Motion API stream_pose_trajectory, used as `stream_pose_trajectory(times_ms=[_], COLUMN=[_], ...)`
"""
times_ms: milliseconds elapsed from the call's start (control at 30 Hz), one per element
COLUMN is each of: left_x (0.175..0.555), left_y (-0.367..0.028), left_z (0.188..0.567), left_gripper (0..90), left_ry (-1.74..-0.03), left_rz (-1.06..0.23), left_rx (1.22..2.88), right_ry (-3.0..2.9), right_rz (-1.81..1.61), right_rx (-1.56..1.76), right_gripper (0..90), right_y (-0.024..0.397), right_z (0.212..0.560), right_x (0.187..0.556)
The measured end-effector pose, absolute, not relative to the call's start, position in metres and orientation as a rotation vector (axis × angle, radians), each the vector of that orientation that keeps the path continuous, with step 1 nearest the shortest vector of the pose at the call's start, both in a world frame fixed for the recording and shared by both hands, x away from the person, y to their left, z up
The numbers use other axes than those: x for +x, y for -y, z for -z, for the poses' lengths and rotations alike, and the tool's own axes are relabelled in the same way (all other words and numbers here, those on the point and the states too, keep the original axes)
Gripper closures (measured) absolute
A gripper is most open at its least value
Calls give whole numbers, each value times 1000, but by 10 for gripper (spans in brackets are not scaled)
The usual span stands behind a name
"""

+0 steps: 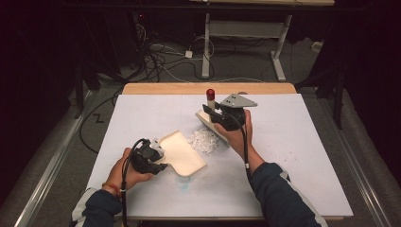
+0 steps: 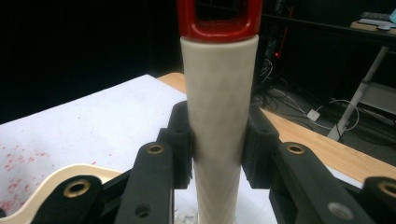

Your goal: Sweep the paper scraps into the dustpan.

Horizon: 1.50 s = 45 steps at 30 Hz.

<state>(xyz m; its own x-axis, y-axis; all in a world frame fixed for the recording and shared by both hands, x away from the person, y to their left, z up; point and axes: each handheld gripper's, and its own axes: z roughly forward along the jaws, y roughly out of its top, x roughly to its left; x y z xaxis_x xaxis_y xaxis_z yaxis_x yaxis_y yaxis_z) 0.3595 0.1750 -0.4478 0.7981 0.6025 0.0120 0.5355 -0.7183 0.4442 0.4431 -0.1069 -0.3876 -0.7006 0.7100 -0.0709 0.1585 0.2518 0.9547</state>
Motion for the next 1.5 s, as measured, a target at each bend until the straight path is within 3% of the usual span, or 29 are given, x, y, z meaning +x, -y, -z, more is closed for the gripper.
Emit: stream_pose_trajectory(times_ms=[967, 1500], left_x=[365, 364], left_y=[-156, -161], left_z=[452, 458], left_gripper=[634, 634], left_ry=[-896, -885], left_rz=[-220, -230], left_rx=[2573, 2580], right_ry=[-2126, -2051], right_rz=[-1533, -1547], right_rx=[564, 617], right_gripper=[700, 699], right_y=[48, 81], right_z=[381, 357], right_x=[393, 395])
